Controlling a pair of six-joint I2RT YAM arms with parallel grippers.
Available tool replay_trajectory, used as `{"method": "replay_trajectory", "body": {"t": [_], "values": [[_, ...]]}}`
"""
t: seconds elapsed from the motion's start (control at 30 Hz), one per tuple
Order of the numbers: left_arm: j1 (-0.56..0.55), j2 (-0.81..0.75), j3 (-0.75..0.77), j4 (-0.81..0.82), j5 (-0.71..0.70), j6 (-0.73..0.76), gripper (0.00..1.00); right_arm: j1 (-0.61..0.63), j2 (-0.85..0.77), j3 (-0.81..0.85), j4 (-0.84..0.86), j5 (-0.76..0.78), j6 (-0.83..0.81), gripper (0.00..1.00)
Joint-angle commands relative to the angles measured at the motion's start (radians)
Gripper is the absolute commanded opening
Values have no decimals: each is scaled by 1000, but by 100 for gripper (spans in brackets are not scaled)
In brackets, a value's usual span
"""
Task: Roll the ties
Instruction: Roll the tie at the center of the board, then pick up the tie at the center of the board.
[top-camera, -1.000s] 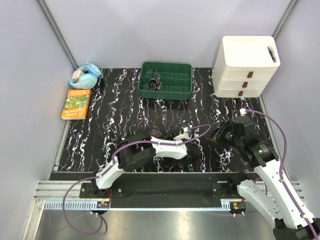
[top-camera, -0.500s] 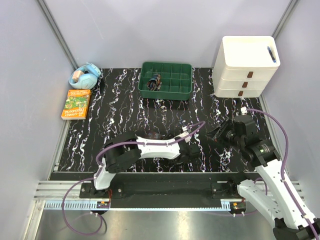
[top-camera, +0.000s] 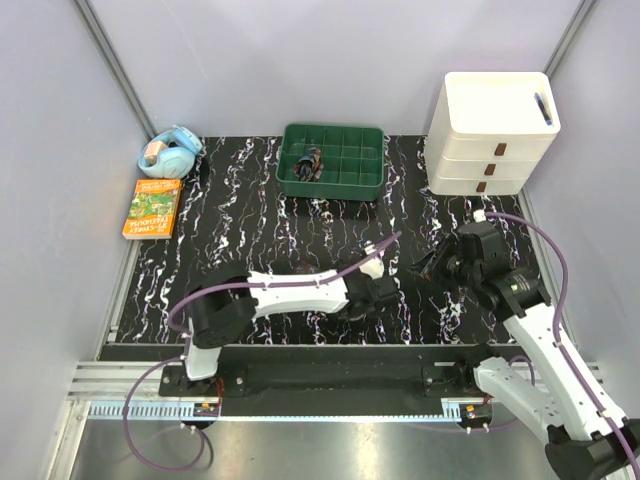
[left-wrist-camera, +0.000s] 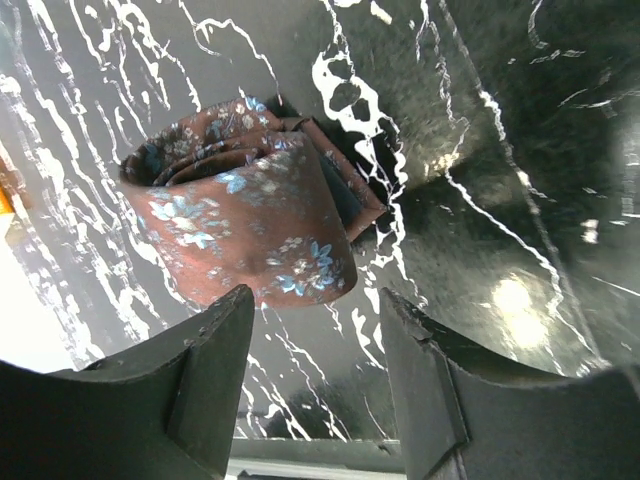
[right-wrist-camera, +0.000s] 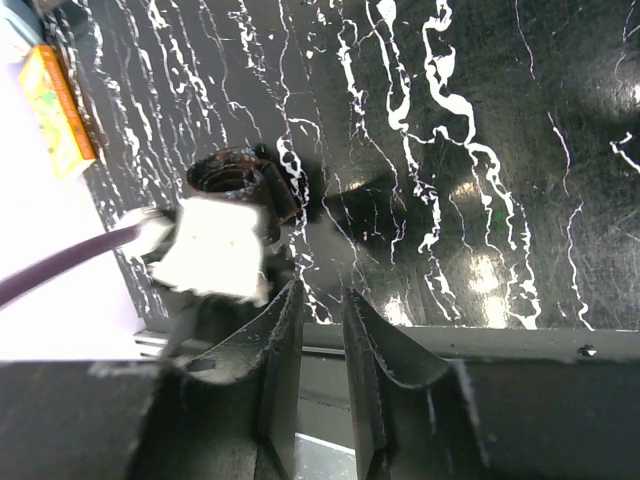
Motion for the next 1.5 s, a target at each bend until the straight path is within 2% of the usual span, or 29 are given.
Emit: {"method": "replay_trajectory", "body": {"t": [0.0, 0.07, 0.17, 0.3, 0.4, 0.43, 0.47, 0.5, 0.53, 0.63, 0.73, 0.9, 1.0, 1.17, 1.27, 1.47], "values": [[31, -126, -3, 54, 87, 36, 58, 3, 67, 73, 62, -22, -58, 32], [39, -180, -14, 64, 116, 36, 58, 3, 94, 91, 66, -23, -75, 32], [77, -273, -42, 64, 165, 5, 58, -10, 166, 120, 102, -75, -102, 40], [201, -437, -152, 119, 245, -68, 54, -22, 362, 166, 200, -284, -165, 50], [311, -557, -272, 187, 323, -81, 47, -24, 534, 197, 343, -533, -214, 63], [335, -603, -318, 201, 340, -79, 46, -19, 586, 216, 371, -656, -231, 72], [356, -624, -339, 214, 363, -78, 43, -13, 637, 240, 374, -687, -259, 77], [391, -643, -361, 238, 371, -78, 37, 8, 724, 313, 342, -688, -333, 90], [407, -672, -393, 249, 380, -76, 34, 19, 766, 352, 307, -669, -370, 99], [464, -704, -447, 290, 403, -73, 29, 39, 913, 462, 248, -680, -452, 100], [517, -709, -474, 326, 442, -65, 19, 75, 1051, 567, 181, -680, -541, 100], [563, -741, -502, 358, 469, -45, 15, 162, 1252, 726, 54, -639, -740, 100], [588, -761, -519, 366, 504, -33, 14, 187, 1301, 743, 32, -606, -803, 100], [605, -781, -569, 425, 550, -30, 13, 202, 1329, 734, 41, -651, -898, 99], [605, -796, -602, 513, 647, -35, 11, 211, 1325, 708, 59, -687, -970, 99], [605, -789, -602, 553, 685, -53, 11, 227, 1340, 682, 133, -756, -983, 99]]}}
